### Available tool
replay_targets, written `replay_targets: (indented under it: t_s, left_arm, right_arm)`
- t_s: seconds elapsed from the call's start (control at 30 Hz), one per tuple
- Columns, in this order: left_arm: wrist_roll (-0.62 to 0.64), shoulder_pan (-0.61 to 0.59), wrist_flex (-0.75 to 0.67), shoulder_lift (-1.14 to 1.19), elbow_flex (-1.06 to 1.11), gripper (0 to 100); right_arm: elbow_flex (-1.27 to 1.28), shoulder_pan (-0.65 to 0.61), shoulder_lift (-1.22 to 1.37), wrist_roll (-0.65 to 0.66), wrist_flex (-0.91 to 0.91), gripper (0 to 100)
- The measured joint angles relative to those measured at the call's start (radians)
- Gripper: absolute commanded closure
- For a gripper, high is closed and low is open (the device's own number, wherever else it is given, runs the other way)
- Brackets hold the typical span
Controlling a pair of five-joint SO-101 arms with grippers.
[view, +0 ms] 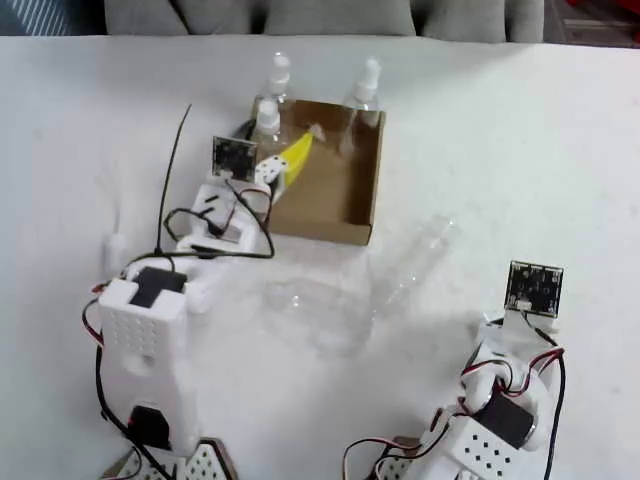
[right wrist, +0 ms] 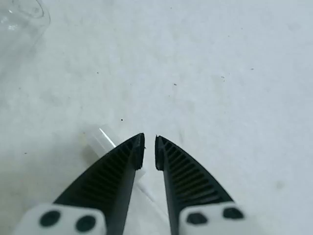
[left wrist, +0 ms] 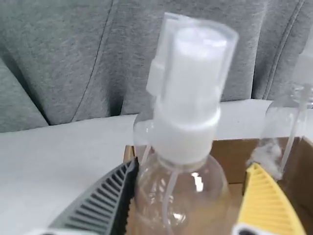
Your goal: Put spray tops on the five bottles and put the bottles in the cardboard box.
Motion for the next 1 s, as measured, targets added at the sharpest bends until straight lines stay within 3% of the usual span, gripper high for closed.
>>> replay_targets:
  t_s: [0.43, 0.7, 1.0]
  left_arm:
    - [0.0, 0.0, 0.157, -0.364, 0.232, 68]
    - [0.0, -0.002, 0.195, -0.703, 0.5, 68]
    - [0.0, -0.005, 0.445, -1.157, 0.755, 68]
  right_arm:
    - [0.0, 0.0, 0.0, 0.0, 0.0, 98.4]
    - [0.0, 0.0, 0.0, 0.0, 0.0, 98.4]
    - [0.0, 0.0, 0.0, 0.0, 0.0, 98.4]
